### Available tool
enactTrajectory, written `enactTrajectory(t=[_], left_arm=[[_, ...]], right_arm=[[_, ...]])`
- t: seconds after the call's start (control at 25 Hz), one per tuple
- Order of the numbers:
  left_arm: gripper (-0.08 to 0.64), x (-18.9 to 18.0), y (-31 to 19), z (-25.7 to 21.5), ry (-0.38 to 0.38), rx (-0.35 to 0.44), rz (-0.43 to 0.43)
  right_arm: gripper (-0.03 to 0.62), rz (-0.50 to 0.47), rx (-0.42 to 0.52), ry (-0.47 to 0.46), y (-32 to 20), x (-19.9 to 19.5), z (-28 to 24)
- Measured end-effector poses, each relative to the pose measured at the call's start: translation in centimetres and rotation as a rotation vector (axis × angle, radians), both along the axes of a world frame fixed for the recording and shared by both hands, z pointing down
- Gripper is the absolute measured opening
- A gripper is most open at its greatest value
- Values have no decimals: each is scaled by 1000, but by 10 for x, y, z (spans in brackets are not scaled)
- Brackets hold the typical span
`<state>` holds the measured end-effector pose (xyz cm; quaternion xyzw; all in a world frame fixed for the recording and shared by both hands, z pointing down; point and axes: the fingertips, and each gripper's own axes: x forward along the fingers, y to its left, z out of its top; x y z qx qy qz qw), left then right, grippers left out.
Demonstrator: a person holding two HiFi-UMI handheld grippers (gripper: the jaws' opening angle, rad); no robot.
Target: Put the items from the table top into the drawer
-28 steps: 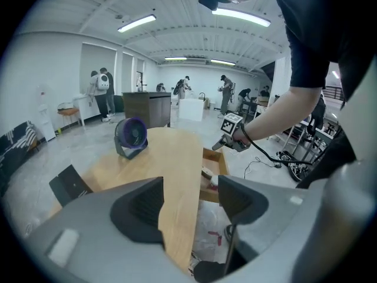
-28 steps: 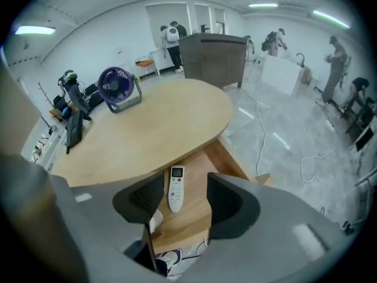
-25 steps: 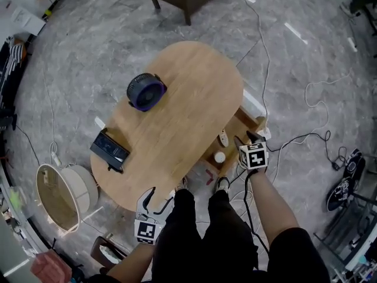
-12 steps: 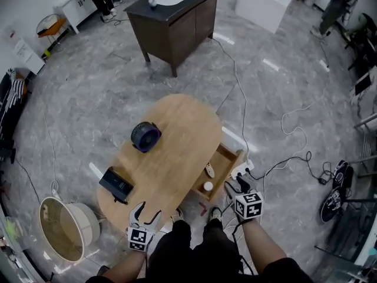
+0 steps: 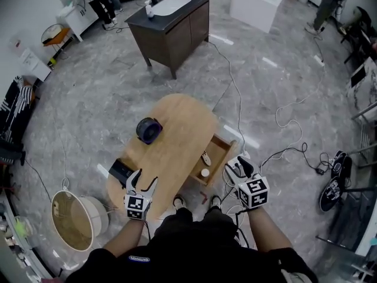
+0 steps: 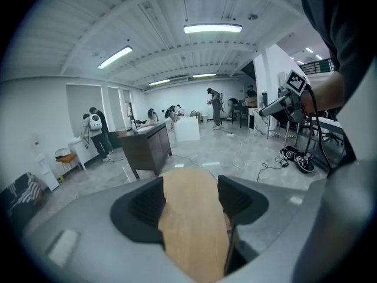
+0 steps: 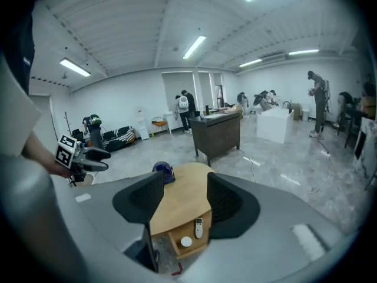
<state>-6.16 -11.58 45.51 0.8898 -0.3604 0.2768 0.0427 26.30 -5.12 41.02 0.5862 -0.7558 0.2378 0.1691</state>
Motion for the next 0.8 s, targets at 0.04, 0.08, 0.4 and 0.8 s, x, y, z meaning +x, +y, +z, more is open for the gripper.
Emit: enactTrajectory(t=[0.04, 0.08, 0.4, 0.8], left_arm=[[302, 7, -2, -13, 10, 18, -1], [302, 14, -3, -27, 21, 37, -3], [299, 62, -5, -140, 128, 187, -91], [290, 47, 49, -226, 228, 286, -236]], right_arm=[[259, -6, 25, -12, 1, 2, -14], [259, -15, 51, -26, 3, 3, -29], [241, -132, 314, -144, 2, 10, -142], [236, -425, 406, -300, -9, -45, -191]])
